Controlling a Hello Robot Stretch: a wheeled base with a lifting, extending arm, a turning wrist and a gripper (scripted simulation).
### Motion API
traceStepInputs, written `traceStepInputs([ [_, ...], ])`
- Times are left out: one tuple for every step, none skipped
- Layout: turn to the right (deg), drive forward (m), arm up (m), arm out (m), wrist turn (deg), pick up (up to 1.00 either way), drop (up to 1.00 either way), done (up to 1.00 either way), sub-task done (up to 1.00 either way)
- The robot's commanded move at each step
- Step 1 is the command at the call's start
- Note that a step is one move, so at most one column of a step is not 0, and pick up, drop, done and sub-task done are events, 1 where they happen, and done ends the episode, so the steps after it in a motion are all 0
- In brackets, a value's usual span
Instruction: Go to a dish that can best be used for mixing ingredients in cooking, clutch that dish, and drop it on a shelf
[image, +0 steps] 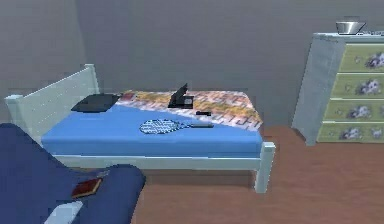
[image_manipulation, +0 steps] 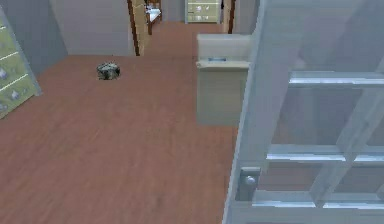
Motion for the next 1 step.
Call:
traceStepInputs([
  [42.0, 0.0, 0.0, 0.0, 0.0, 0.0, 0.0, 0.0, 0.0],
])
